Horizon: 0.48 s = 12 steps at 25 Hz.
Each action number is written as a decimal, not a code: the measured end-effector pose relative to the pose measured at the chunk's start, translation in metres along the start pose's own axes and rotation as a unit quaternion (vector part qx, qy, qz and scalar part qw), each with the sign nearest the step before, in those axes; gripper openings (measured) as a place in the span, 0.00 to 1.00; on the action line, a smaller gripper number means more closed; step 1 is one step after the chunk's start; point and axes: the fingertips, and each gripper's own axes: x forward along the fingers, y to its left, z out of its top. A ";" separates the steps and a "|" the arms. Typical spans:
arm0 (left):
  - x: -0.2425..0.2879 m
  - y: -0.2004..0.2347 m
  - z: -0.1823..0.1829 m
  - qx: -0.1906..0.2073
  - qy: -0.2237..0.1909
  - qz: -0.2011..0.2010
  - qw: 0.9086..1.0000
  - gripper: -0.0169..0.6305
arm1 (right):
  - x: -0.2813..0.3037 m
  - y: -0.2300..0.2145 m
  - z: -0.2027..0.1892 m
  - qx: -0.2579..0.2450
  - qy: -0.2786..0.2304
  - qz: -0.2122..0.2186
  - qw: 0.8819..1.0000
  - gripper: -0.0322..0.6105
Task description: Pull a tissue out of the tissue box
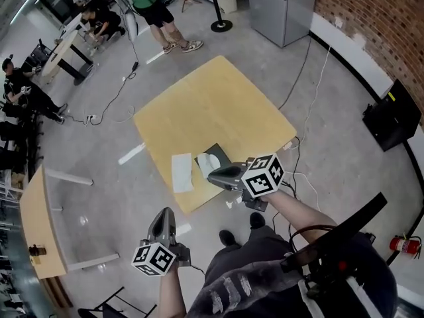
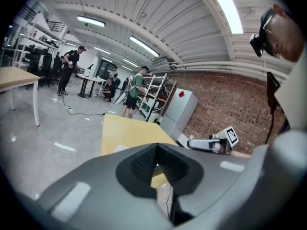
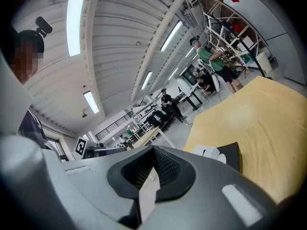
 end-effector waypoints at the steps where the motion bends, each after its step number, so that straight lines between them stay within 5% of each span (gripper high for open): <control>1: -0.002 0.002 0.000 -0.003 -0.002 0.000 1.000 0.03 | 0.003 0.003 -0.002 -0.002 0.004 0.002 1.000 0.05; 12: -0.060 0.044 0.002 -0.015 -0.038 -0.018 0.999 0.03 | 0.065 0.062 -0.024 -0.032 0.045 0.009 0.998 0.05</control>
